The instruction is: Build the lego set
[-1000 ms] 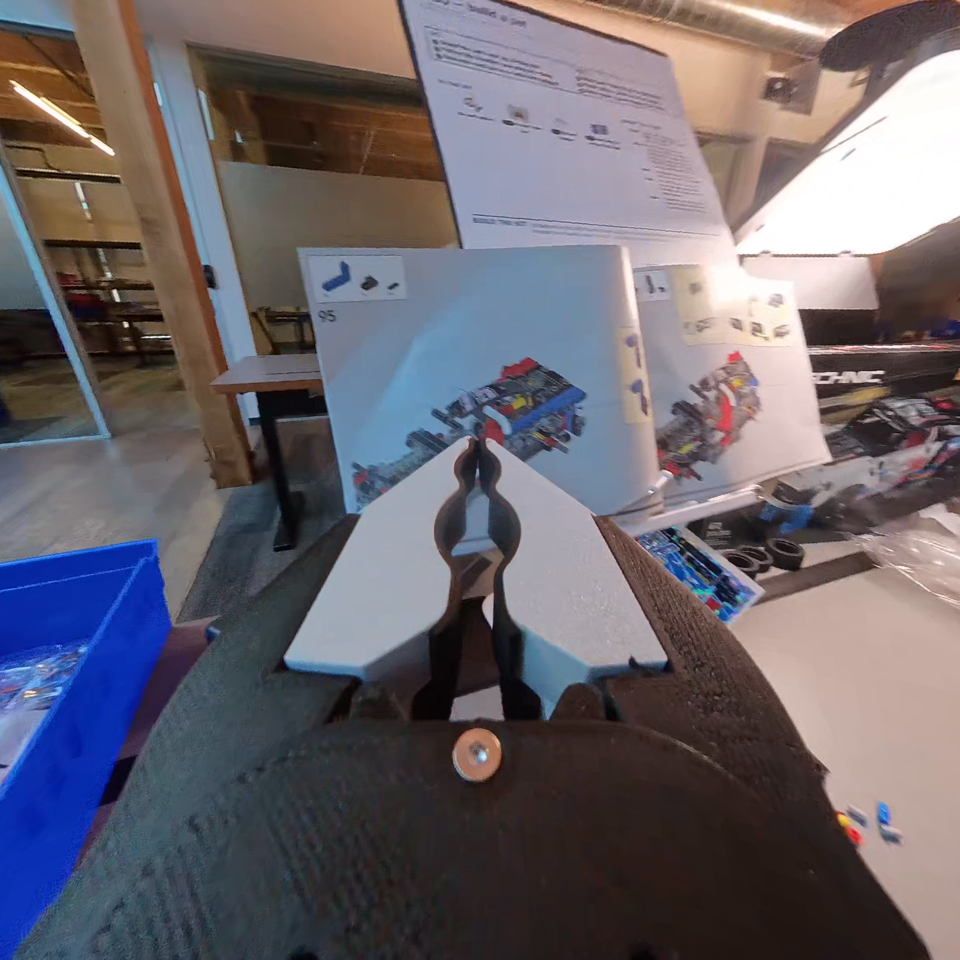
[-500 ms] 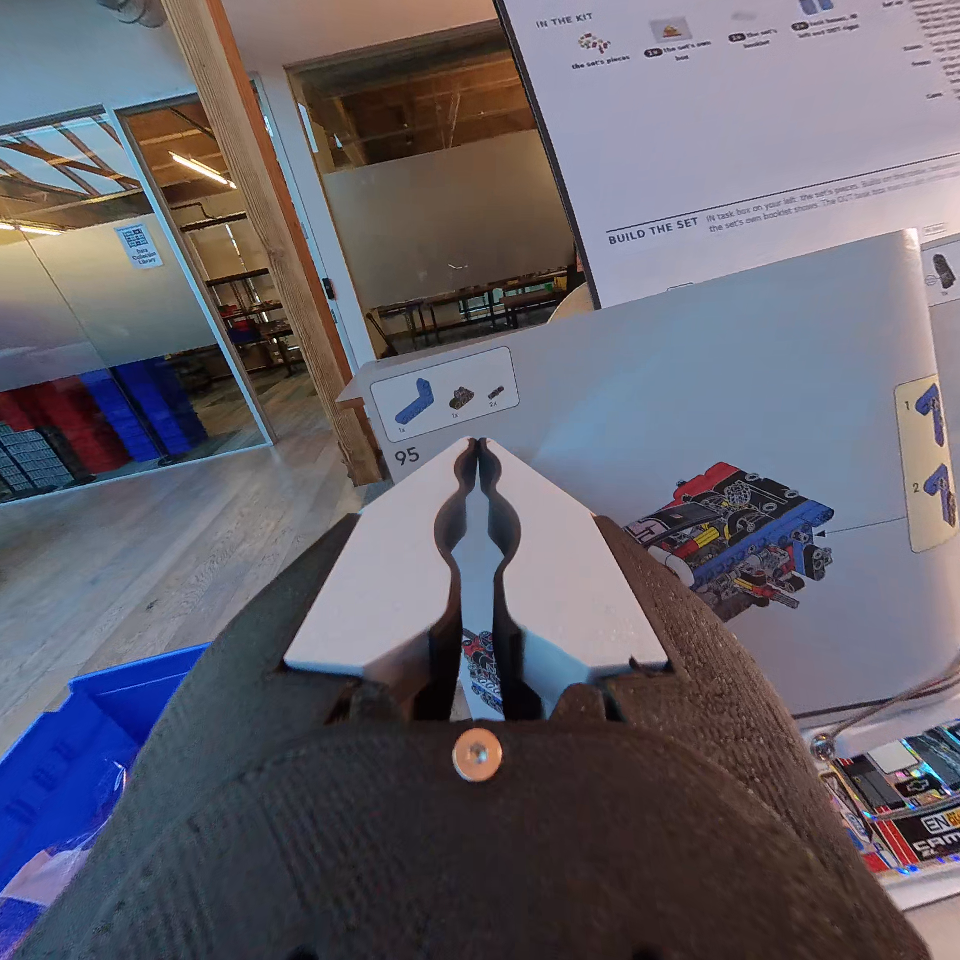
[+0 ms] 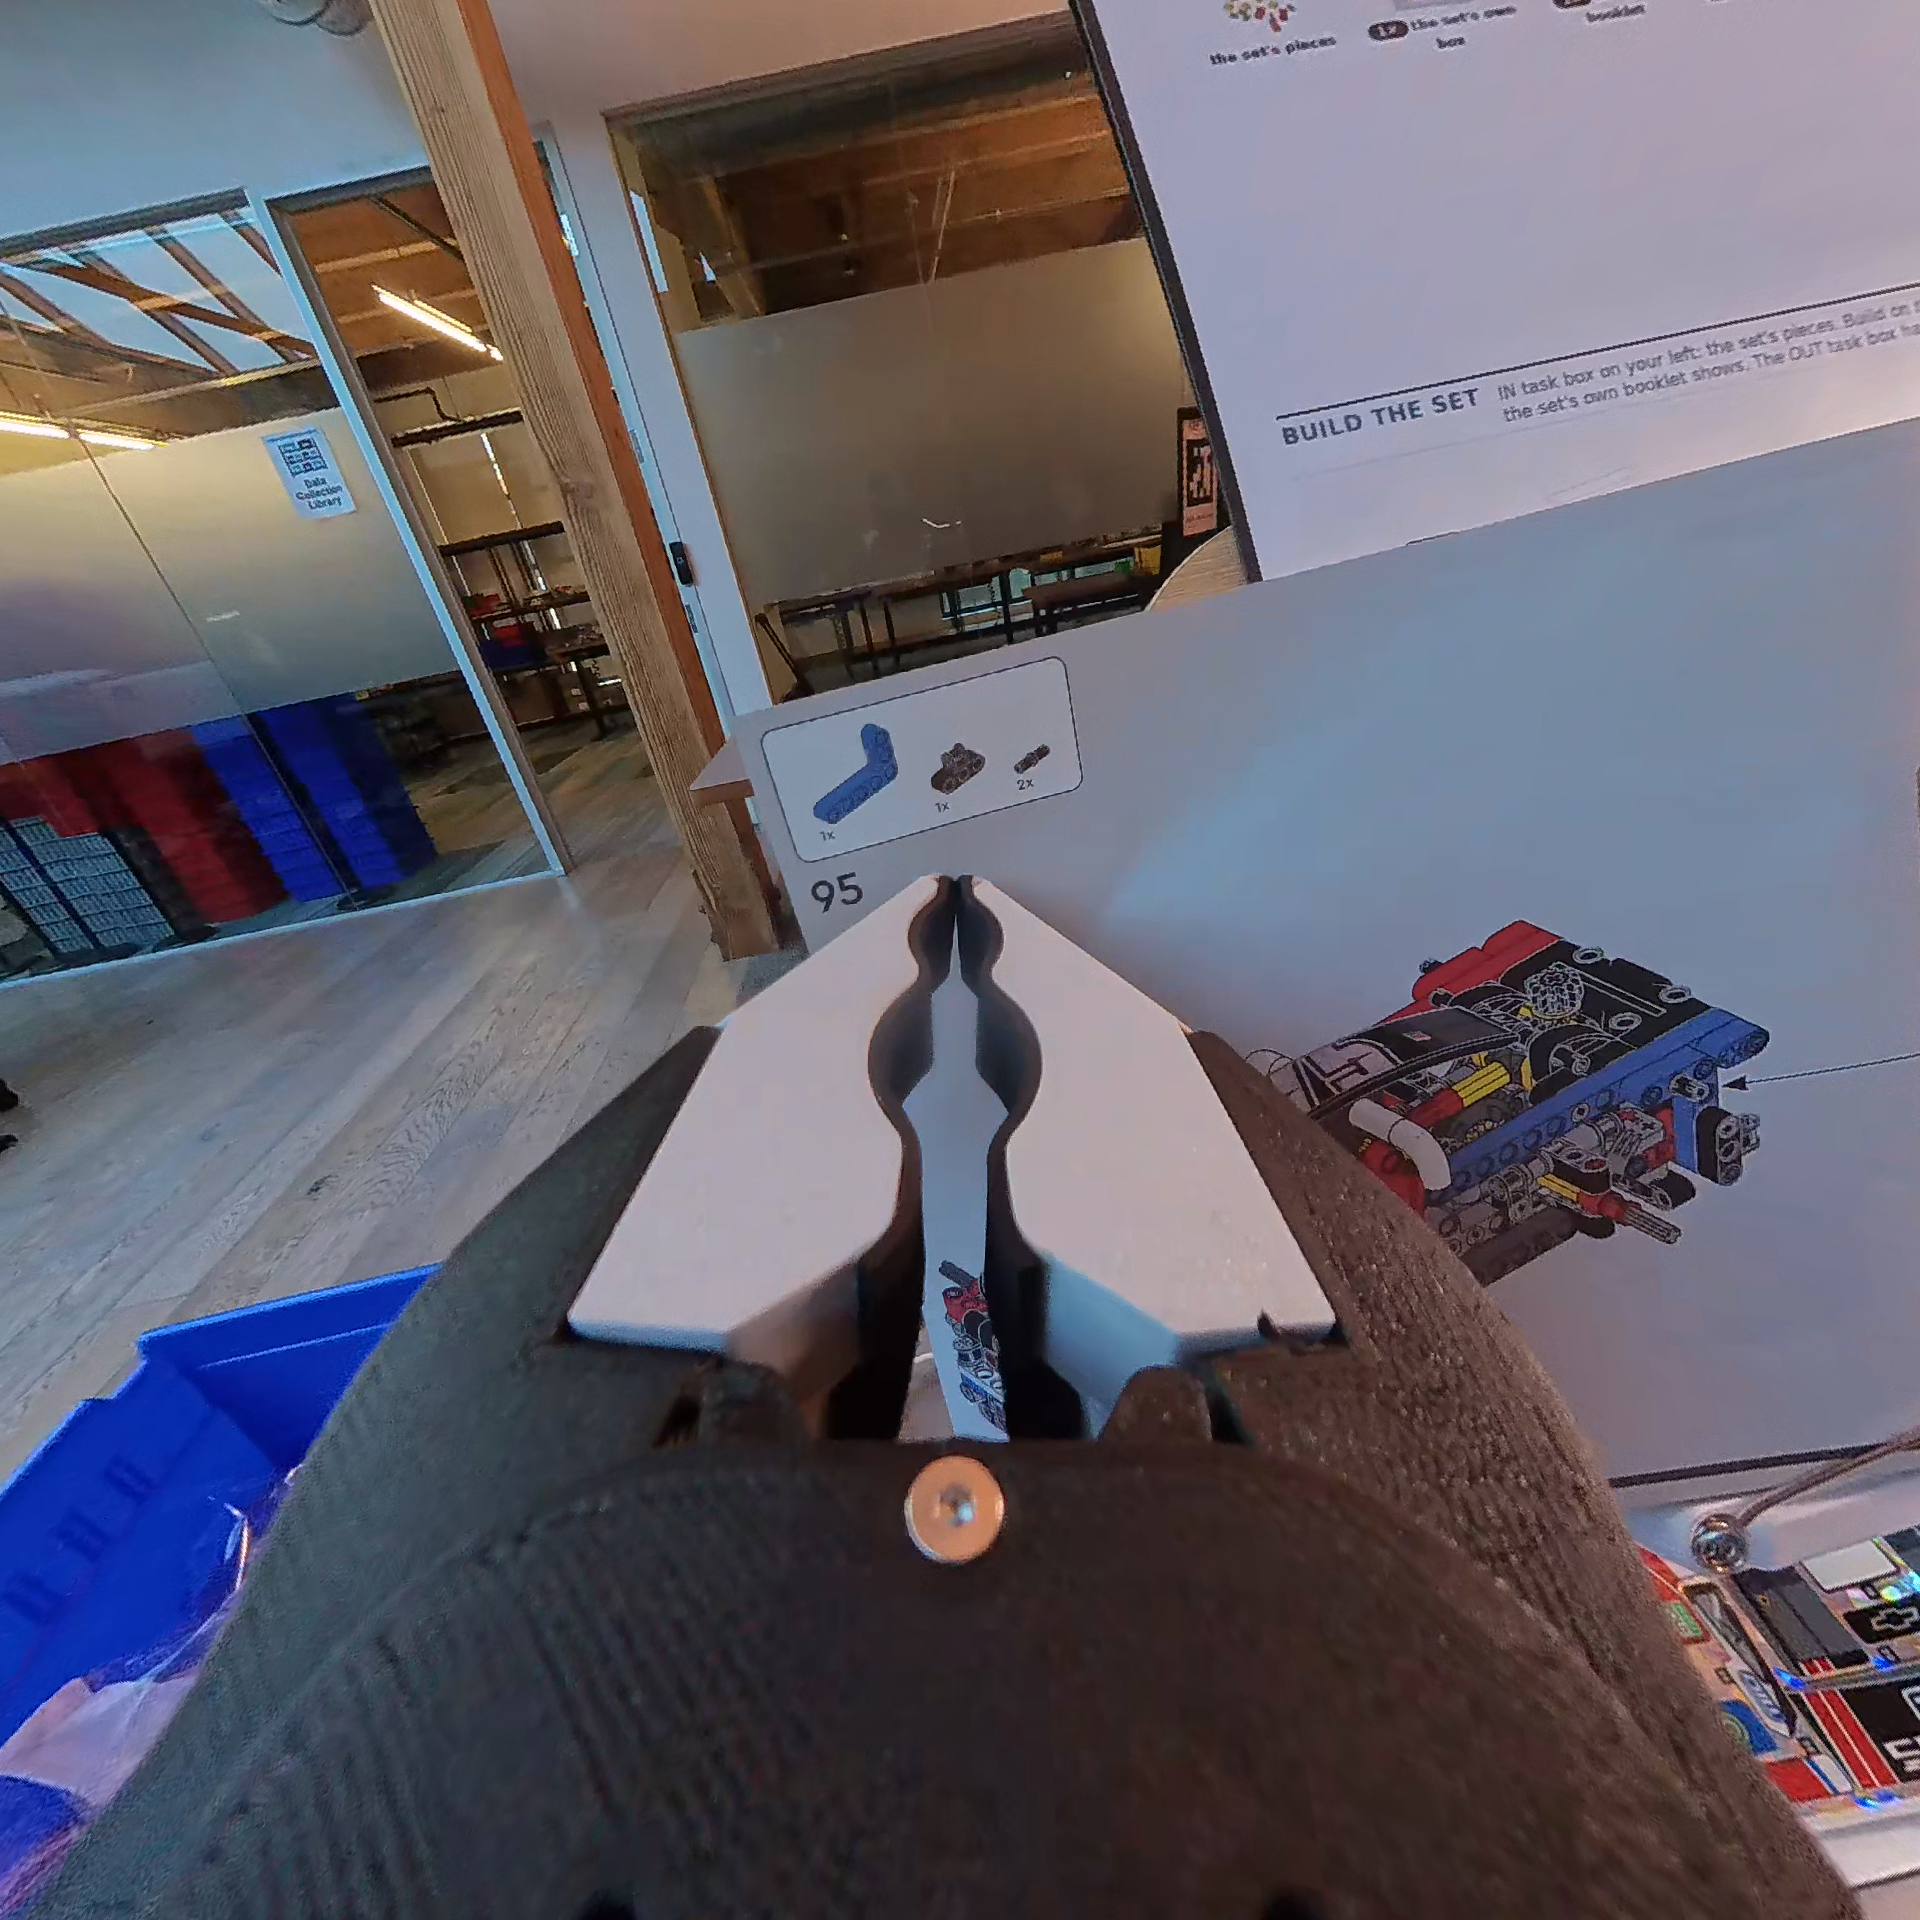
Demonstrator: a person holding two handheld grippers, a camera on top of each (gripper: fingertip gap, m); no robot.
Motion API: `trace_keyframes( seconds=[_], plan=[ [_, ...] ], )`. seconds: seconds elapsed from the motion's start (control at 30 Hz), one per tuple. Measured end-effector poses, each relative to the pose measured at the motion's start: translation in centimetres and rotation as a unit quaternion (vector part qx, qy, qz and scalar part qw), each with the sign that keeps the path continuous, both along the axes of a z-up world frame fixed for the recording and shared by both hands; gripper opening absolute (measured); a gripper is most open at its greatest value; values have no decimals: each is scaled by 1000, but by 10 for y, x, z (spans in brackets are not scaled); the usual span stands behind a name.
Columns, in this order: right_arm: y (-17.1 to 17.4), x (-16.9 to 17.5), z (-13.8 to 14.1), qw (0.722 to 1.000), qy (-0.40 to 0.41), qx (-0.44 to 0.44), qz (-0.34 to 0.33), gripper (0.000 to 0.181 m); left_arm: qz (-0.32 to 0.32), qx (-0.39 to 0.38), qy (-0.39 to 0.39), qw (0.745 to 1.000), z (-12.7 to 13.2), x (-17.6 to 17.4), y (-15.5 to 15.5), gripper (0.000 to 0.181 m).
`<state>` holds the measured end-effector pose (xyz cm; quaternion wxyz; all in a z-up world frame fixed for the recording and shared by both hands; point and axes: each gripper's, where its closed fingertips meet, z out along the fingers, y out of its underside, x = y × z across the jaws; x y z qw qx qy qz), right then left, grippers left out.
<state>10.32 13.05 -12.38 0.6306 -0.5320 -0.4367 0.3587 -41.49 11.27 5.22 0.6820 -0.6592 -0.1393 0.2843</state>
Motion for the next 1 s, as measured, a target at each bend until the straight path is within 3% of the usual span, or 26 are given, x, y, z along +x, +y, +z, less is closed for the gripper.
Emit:
trace_keyframes(
  seconds=[1.0],
  plan=[
    [5, 1, -4, 1000, -7, -10, -7, 0, -10, 9, 7, 1000, -1, 7, 2, 0]
  ],
)
